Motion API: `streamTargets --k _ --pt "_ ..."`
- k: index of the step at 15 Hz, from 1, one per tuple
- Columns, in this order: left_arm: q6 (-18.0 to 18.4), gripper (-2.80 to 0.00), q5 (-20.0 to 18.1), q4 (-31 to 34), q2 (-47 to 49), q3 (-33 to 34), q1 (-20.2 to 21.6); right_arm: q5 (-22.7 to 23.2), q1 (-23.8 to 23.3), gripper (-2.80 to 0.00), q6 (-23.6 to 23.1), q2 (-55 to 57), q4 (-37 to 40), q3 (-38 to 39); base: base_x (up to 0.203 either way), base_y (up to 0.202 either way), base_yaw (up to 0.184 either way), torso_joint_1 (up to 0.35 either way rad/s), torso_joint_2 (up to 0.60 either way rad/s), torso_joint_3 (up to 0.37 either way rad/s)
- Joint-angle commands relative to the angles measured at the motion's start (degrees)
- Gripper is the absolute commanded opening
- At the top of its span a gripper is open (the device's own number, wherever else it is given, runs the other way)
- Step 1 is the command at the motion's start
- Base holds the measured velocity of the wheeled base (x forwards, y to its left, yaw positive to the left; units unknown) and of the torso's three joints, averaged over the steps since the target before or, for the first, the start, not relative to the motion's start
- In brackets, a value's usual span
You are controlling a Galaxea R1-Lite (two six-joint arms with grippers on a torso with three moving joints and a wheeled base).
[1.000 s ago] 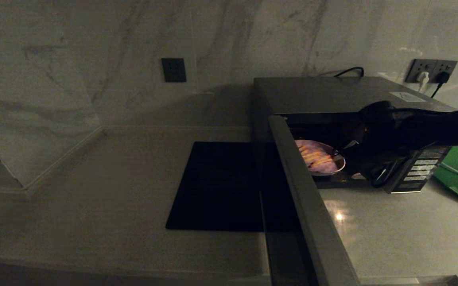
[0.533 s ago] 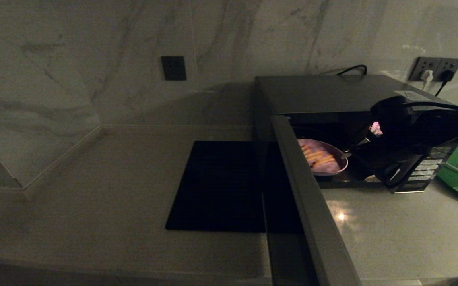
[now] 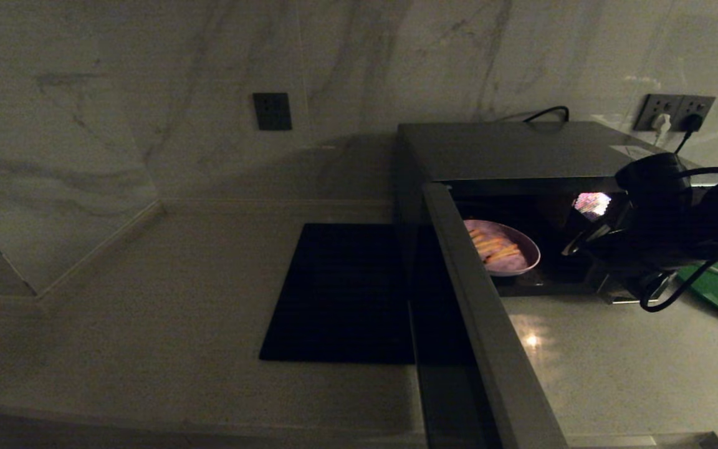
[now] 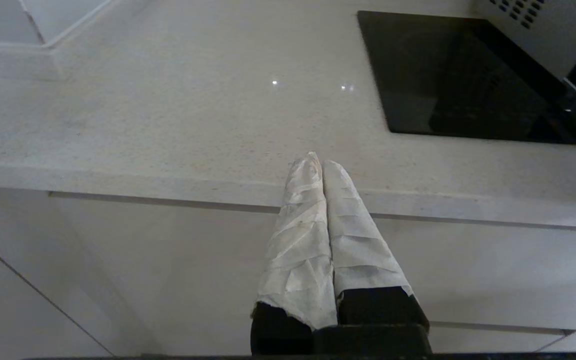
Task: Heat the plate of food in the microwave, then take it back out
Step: Close the microwave oven
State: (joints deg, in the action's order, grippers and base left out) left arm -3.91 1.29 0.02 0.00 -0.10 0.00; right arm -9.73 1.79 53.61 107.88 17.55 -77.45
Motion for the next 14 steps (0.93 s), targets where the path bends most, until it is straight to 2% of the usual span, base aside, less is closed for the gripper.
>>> streamTargets --k 1,8,14 --pt "0.0 -2.80 0.0 0.0 0.0 0.0 0.0 0.1 0.0 0.00 0.2 -0.9 0.2 3.3 0.000 0.000 0.000 0.000 0.00 0.000" --pt "0.0 -2.80 0.0 0.0 0.0 0.0 0.0 -0.1 0.0 0.00 -0.4 -12.9 -2.6 15.0 0.000 0.000 0.000 0.000 0.00 0.000" --pt "0.0 -2.80 0.0 0.0 0.0 0.0 0.0 -2.3 0.0 0.00 -5.1 -30.0 -1.0 25.3 0.000 0.000 0.000 0.000 0.00 0.000"
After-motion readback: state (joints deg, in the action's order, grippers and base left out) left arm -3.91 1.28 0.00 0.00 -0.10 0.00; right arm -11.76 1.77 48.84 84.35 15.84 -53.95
